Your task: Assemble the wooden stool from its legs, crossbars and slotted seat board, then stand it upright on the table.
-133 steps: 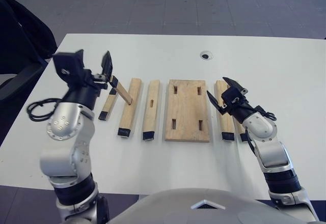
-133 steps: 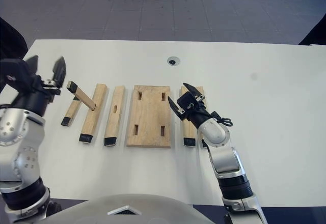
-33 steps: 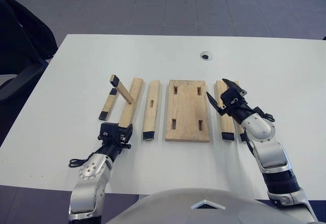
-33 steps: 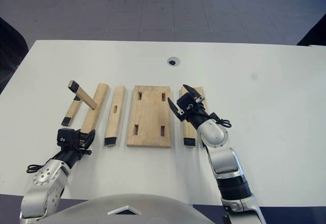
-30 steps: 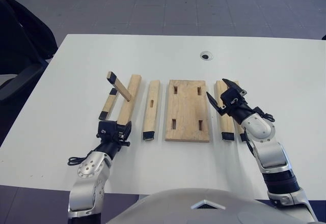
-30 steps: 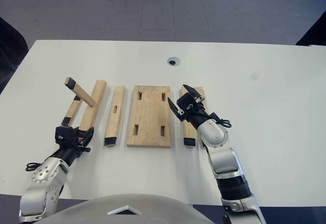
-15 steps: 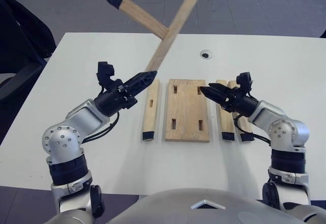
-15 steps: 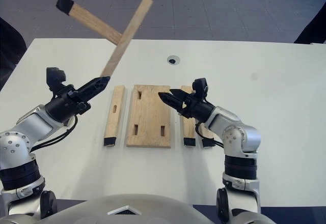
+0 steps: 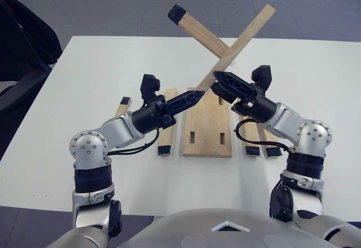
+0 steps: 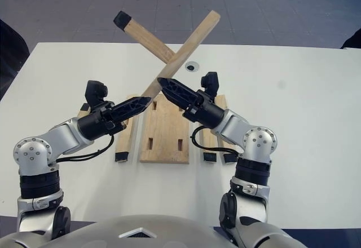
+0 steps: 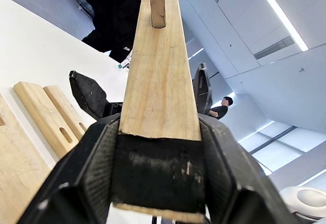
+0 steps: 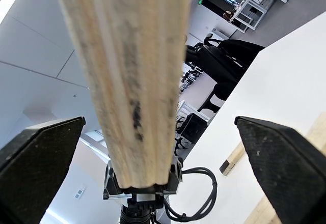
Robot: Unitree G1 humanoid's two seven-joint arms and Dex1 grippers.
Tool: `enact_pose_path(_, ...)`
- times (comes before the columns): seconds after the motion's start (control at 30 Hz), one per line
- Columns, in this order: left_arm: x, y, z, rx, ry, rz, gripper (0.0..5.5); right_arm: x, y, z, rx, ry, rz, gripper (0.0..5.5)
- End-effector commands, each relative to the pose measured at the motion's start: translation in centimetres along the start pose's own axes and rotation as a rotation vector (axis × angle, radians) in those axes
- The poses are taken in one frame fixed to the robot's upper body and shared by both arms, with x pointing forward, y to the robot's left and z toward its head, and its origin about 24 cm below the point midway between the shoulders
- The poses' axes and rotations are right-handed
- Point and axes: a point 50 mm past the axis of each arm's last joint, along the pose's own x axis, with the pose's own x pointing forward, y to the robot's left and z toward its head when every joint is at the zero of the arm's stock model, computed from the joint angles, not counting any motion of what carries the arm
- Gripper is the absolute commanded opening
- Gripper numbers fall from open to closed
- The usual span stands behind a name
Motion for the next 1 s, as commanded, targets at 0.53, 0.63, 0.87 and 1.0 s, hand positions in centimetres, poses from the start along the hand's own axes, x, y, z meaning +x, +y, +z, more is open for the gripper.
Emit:
enact_pose_path(0.53, -0.6, -0.8, 0.0, -0.001, 0.052, -0.047, 2.06, 0.6, 1.3, 1.1, -0.019, 0.028, 0.099, 2.85)
enact_pose_path(0.63, -0.6, -0.8, -0.4, -0.012, 0.06, -0.051, 2.06, 0.5, 1.2, 1.2, -0.023, 0.037, 0.092, 2.36)
enact_pose_path(0.87, -0.8, -0.7, 0.1, -0.004, 0.055, -0.048, 2.06, 0.0, 1.3, 1.3, -0.038, 0.064, 0.081, 2.06)
enact_pose_path(1.0, -0.8, -0.7, 0.4, 0.005, 0.045, -0.047, 2.06, -0.3, 1.2, 1.2, -0.039, 0.081, 0.074, 2.06)
